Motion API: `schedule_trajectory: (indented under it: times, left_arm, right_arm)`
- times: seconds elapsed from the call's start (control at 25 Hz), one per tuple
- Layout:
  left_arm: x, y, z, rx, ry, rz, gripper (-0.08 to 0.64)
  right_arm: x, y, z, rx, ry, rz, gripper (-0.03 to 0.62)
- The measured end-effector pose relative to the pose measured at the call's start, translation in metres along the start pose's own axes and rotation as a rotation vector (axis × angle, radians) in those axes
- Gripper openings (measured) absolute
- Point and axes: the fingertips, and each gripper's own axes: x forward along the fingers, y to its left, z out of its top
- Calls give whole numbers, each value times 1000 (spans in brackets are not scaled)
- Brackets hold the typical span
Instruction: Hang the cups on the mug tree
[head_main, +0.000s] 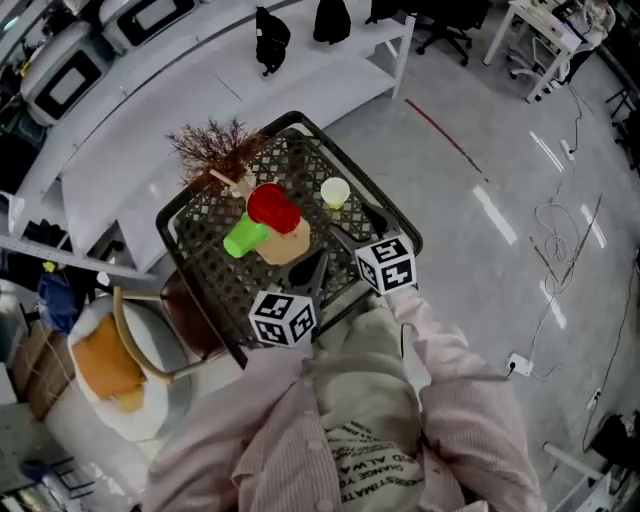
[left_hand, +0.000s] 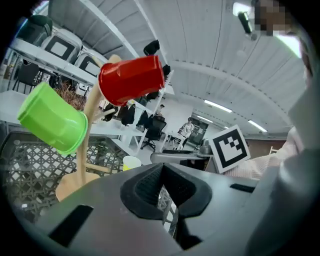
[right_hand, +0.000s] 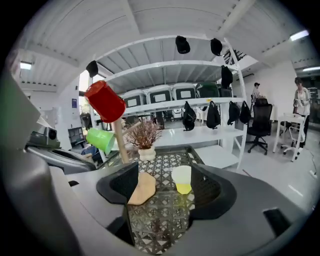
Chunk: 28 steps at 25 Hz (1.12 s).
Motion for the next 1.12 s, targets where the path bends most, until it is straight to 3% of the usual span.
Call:
schedule_trajectory:
  times: [0.56,0.88,1.12]
  left_arm:
    - [64,20,-16,-203,-63,278,-2]
    - [80,46,-24,-284,-139,415,-2]
    - [80,64,-30,-326,-183,492,-2]
  right_arm:
    - [88,-52,-50,-47,181,216,313]
    - [122,-56,-80,-161,247,321,313]
    - [146,-58,-96,-244,278,353,313]
